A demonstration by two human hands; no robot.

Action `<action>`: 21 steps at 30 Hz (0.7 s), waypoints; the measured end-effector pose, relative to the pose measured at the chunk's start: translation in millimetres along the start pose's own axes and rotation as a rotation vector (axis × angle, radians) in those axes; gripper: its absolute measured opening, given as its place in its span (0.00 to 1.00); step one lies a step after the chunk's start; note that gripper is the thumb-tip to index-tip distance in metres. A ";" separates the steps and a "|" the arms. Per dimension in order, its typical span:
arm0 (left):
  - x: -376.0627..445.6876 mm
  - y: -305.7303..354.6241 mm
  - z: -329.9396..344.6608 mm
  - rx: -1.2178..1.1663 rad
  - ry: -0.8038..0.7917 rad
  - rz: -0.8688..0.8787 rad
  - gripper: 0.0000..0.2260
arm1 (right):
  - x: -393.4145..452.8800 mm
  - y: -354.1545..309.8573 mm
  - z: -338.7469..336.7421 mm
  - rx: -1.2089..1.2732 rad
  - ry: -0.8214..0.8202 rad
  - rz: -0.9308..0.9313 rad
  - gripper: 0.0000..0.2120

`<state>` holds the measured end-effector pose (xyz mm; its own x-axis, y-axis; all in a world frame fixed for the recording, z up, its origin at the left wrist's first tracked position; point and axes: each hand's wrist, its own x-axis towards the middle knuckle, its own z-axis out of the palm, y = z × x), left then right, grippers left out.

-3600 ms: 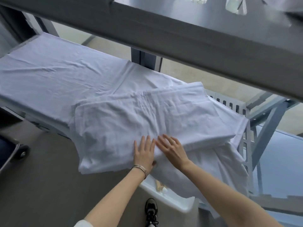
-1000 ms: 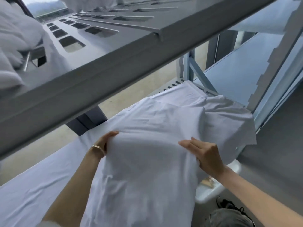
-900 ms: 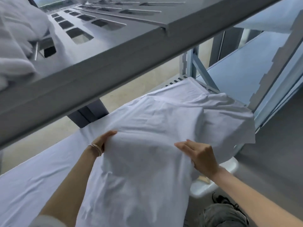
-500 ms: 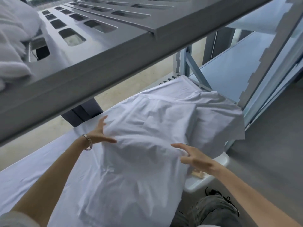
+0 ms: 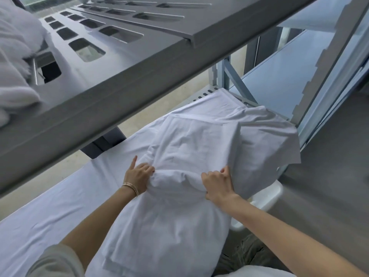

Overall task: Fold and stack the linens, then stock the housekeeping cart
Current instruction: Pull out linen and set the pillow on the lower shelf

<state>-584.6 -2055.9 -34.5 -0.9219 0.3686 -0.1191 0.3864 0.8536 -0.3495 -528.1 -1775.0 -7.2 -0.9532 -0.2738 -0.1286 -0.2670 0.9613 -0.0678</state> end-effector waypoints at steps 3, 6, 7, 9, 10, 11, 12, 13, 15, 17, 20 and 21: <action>-9.0 -1.1 -13.9 -0.165 0.129 -0.104 0.17 | -4.6 1.7 -11.9 -0.051 0.131 -0.096 0.21; -26.4 -5.4 -33.6 -0.289 0.204 -0.220 0.18 | -14.2 7.6 -16.3 -0.020 0.277 -0.207 0.23; -30.9 -7.1 -40.9 -0.311 0.226 -0.244 0.18 | -18.1 9.1 -16.3 -0.013 0.282 -0.222 0.24; -37.1 -8.2 -59.3 -0.326 0.278 -0.260 0.17 | -24.9 9.4 -21.1 -0.026 0.239 -0.201 0.27; -39.4 -7.7 -68.1 -0.319 0.318 -0.259 0.17 | -28.1 10.2 -24.8 -0.044 0.169 -0.197 0.34; -42.5 -6.5 -77.4 -0.309 0.346 -0.252 0.16 | -30.3 11.7 -27.9 -0.045 0.085 -0.183 0.40; -46.5 -4.7 -86.5 -0.293 0.360 -0.238 0.16 | -31.4 14.3 -30.8 -0.046 -0.009 -0.173 0.40; -51.6 -2.4 -95.3 -0.271 0.368 -0.224 0.16 | -32.7 16.4 -36.2 -0.050 -0.077 -0.163 0.37; -64.9 2.0 -109.8 -0.234 0.383 -0.212 0.16 | -36.0 21.6 -52.1 -0.044 -0.040 -0.184 0.29; -84.5 7.0 -123.0 -0.225 0.392 -0.258 0.16 | -41.1 29.8 -71.7 -0.058 0.062 -0.221 0.25; -123.4 18.9 -141.1 -0.196 0.384 -0.337 0.19 | -50.4 43.7 -104.1 -0.081 0.221 -0.337 0.24; -137.6 25.9 -147.4 -0.190 0.354 -0.348 0.22 | -55.1 47.9 -115.6 -0.098 0.242 -0.392 0.24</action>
<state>-443.7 -2030.3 109.8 -0.9438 0.1252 0.3060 0.0876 0.9872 -0.1336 -504.8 -1710.4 111.0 -0.7805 -0.6128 0.1235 -0.6143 0.7885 0.0303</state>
